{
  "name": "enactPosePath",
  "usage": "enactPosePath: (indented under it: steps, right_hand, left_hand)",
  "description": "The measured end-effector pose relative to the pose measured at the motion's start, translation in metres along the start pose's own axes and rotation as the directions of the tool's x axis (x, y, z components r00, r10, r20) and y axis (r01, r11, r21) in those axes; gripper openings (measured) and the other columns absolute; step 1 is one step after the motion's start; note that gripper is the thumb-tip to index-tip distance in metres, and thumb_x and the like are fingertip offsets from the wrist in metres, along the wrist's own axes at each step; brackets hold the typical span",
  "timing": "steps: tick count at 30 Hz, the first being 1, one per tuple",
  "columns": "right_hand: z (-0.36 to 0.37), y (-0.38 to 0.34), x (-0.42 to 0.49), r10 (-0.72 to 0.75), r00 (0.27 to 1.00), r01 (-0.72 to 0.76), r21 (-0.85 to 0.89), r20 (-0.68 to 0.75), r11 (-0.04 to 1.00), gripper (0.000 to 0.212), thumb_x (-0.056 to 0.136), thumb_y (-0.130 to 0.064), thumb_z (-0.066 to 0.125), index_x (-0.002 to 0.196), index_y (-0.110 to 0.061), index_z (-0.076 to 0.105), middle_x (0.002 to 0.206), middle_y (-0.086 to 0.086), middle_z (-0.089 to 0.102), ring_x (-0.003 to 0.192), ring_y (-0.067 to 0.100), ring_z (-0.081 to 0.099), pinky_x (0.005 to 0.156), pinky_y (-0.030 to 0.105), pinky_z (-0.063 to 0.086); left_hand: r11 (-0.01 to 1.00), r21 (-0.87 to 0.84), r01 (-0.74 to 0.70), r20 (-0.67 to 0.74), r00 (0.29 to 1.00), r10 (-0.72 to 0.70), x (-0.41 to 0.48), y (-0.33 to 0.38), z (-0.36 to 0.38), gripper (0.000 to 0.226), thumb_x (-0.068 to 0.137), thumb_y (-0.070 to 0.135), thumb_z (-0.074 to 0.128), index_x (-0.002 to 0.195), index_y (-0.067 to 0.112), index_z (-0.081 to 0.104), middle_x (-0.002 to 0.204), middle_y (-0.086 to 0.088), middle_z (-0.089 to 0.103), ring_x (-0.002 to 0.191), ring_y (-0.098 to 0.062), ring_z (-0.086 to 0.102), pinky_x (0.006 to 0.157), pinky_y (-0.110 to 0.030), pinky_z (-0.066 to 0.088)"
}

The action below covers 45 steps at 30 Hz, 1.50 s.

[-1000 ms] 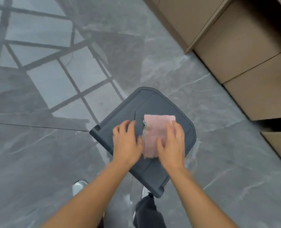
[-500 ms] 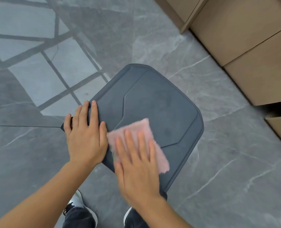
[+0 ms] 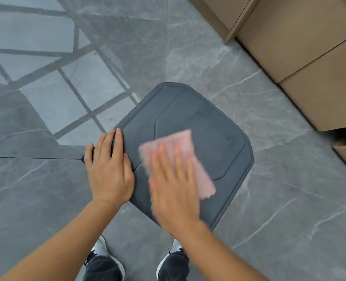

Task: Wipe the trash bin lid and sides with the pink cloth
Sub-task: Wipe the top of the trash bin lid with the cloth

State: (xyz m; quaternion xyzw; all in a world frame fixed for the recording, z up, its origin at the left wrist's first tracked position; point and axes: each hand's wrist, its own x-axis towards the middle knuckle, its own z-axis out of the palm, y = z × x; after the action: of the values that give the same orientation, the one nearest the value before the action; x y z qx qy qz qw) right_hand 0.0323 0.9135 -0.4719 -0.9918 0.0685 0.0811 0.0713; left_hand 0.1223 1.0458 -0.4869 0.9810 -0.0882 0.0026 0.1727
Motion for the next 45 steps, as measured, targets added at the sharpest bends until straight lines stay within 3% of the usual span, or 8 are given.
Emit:
enactPosePath:
  steps: [5, 9, 12, 21, 29, 33, 38, 45]
  right_hand:
    - [0.001, 0.040, -0.059, -0.264, 0.963, 0.266, -0.051, 0.045, 0.963, 0.066, 0.101, -0.040, 0.039, 0.161, -0.031, 0.014, 0.169, 0.001, 0.015, 0.154, 0.035, 0.024, 0.120, 0.058, 0.020]
    - [-0.028, 0.091, 0.042, 0.257, 0.966, -0.257, -0.021, 0.009, 0.966, 0.061, 0.101, -0.042, 0.025, 0.160, -0.030, 0.014, 0.169, 0.008, 0.019, 0.155, 0.039, 0.018, 0.123, 0.059, 0.015]
    - [-0.029, 0.049, 0.100, 0.367, 0.930, -0.366, 0.052, -0.030, 0.929, 0.059, 0.106, -0.038, 0.023, 0.162, -0.028, 0.007, 0.172, 0.003, 0.007, 0.158, 0.036, 0.001, 0.125, 0.057, 0.006]
    - [-0.004, 0.010, -0.051, -0.215, 0.972, 0.215, 0.006, 0.091, 0.977, 0.053, 0.105, -0.041, 0.029, 0.158, -0.030, 0.031, 0.168, -0.001, 0.025, 0.155, 0.034, 0.020, 0.117, 0.058, 0.027]
    - [-0.032, 0.040, 0.122, 0.498, 0.867, -0.494, 0.117, -0.004, 0.862, 0.059, 0.105, -0.043, 0.025, 0.161, -0.034, 0.009, 0.172, 0.002, 0.006, 0.158, 0.035, 0.000, 0.126, 0.057, 0.002]
    - [-0.010, -0.034, 0.092, 0.117, 0.989, -0.118, -0.007, -0.086, 0.993, 0.058, 0.103, -0.036, 0.026, 0.160, -0.029, 0.017, 0.170, 0.001, 0.019, 0.157, 0.034, 0.012, 0.125, 0.059, 0.011]
    - [0.006, -0.021, -0.022, -0.143, 0.990, 0.143, 0.024, 0.001, 0.989, 0.054, 0.105, -0.039, 0.030, 0.159, -0.032, 0.026, 0.169, 0.001, 0.021, 0.156, 0.034, 0.018, 0.123, 0.056, 0.017]
    - [-0.029, 0.098, 0.068, 0.468, 0.883, -0.466, 0.054, -0.030, 0.883, 0.060, 0.102, -0.046, 0.027, 0.160, -0.033, 0.018, 0.170, 0.007, 0.017, 0.155, 0.041, 0.012, 0.123, 0.060, 0.014]
  left_hand:
    - [0.998, -0.054, -0.014, 0.018, 1.000, 0.015, 0.002, 0.001, -0.005, 0.055, 0.091, 0.012, 0.038, 0.144, 0.001, 0.046, 0.147, -0.018, 0.050, 0.135, -0.037, 0.046, 0.113, -0.055, 0.025]
    - [0.979, -0.205, 0.003, -0.008, 1.000, -0.005, 0.001, -0.002, -0.007, 0.051, 0.090, 0.001, 0.040, 0.139, -0.006, 0.050, 0.142, -0.022, 0.053, 0.135, -0.039, 0.047, 0.115, -0.055, 0.024]
    - [0.941, -0.332, 0.071, -0.012, 0.997, -0.079, 0.000, -0.004, -0.007, 0.050, 0.088, -0.004, 0.037, 0.136, -0.006, 0.053, 0.141, -0.020, 0.055, 0.137, -0.035, 0.046, 0.119, -0.051, 0.019]
    - [0.945, -0.324, -0.049, 0.015, 0.998, 0.057, 0.001, -0.014, -0.010, 0.062, 0.075, -0.013, 0.034, 0.133, -0.008, 0.056, 0.136, -0.022, 0.058, 0.130, -0.036, 0.053, 0.112, -0.054, 0.029]
    - [0.952, -0.301, -0.064, 0.006, 0.998, 0.069, 0.002, -0.016, -0.004, 0.062, 0.073, -0.016, 0.039, 0.132, -0.009, 0.056, 0.135, -0.023, 0.059, 0.127, -0.038, 0.055, 0.110, -0.053, 0.031]
    - [0.954, -0.292, -0.064, -0.012, 0.998, 0.064, 0.002, -0.017, -0.002, 0.059, 0.074, -0.015, 0.039, 0.128, -0.008, 0.060, 0.132, -0.022, 0.061, 0.123, -0.036, 0.059, 0.109, -0.045, 0.029]
    - [0.958, -0.276, -0.078, 0.005, 0.997, 0.083, 0.002, -0.017, -0.006, 0.057, 0.077, -0.006, 0.034, 0.129, -0.010, 0.059, 0.133, -0.024, 0.060, 0.124, -0.038, 0.058, 0.107, -0.045, 0.029]
    - [0.965, -0.249, -0.085, 0.009, 0.996, 0.090, 0.001, -0.014, -0.007, 0.065, 0.069, -0.017, 0.039, 0.132, -0.011, 0.055, 0.135, -0.025, 0.058, 0.124, -0.041, 0.056, 0.109, -0.051, 0.031]
